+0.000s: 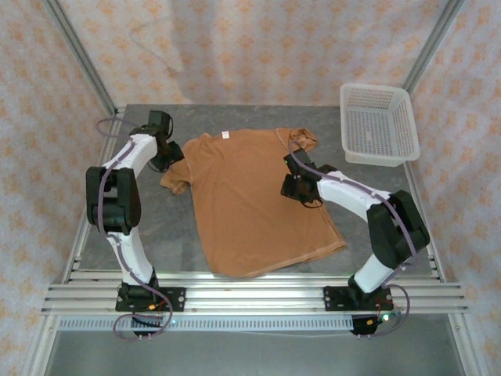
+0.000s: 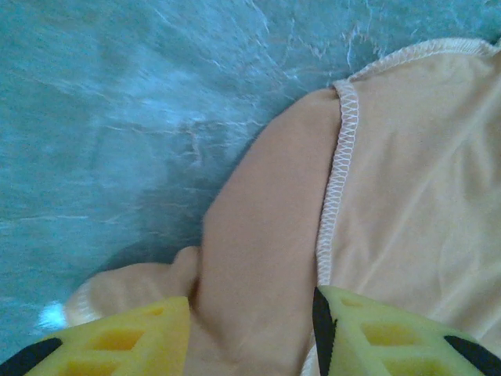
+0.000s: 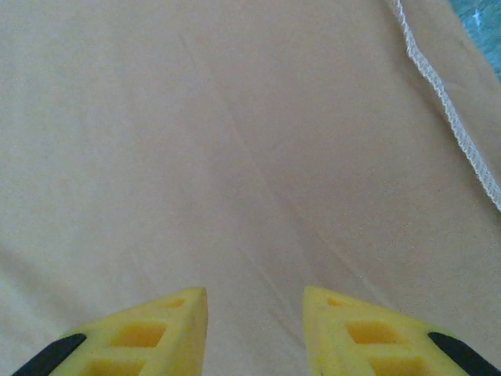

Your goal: Fold the inside-out t-shirt

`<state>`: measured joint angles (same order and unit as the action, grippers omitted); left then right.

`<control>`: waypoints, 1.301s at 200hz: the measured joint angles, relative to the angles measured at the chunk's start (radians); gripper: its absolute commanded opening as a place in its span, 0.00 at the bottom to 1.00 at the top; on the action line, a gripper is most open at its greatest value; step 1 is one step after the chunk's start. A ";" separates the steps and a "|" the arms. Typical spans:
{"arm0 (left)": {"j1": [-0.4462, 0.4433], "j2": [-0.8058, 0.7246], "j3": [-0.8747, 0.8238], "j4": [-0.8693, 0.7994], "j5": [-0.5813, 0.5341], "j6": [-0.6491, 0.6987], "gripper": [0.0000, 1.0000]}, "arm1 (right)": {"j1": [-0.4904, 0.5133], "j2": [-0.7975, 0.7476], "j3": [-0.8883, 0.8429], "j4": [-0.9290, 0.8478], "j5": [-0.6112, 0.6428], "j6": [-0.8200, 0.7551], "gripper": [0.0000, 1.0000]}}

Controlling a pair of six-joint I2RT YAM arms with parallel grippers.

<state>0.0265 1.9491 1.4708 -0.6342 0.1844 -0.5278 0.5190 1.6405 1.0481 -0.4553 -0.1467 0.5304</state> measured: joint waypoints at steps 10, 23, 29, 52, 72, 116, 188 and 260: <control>-0.003 0.039 0.002 0.022 0.023 -0.014 0.46 | -0.001 0.017 0.002 0.000 0.001 -0.005 0.37; -0.007 0.103 0.013 0.037 0.048 -0.029 0.45 | -0.005 0.045 0.005 0.002 0.000 -0.012 0.37; -0.009 0.138 0.027 0.036 0.049 -0.032 0.42 | -0.010 0.059 0.005 0.003 0.000 -0.016 0.37; 0.000 0.229 0.194 -0.002 0.047 -0.041 0.39 | -0.035 0.125 0.016 0.014 -0.003 -0.027 0.36; 0.014 0.356 0.367 -0.036 0.030 -0.041 0.39 | -0.052 0.175 0.055 0.017 -0.003 -0.037 0.36; 0.042 0.574 0.769 -0.158 -0.040 -0.039 0.35 | -0.056 0.212 0.091 0.068 -0.041 -0.035 0.35; -0.145 0.259 0.557 -0.216 -0.352 0.058 0.54 | -0.056 0.177 0.111 0.024 -0.109 -0.047 0.38; -0.325 -0.312 -0.261 0.096 -0.098 -0.086 0.54 | -0.056 -0.023 -0.077 0.026 -0.098 -0.048 0.39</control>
<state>-0.2981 1.6371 1.2098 -0.5385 0.0864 -0.6136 0.4625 1.6173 0.9710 -0.4290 -0.2443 0.4820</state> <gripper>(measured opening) 0.539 0.388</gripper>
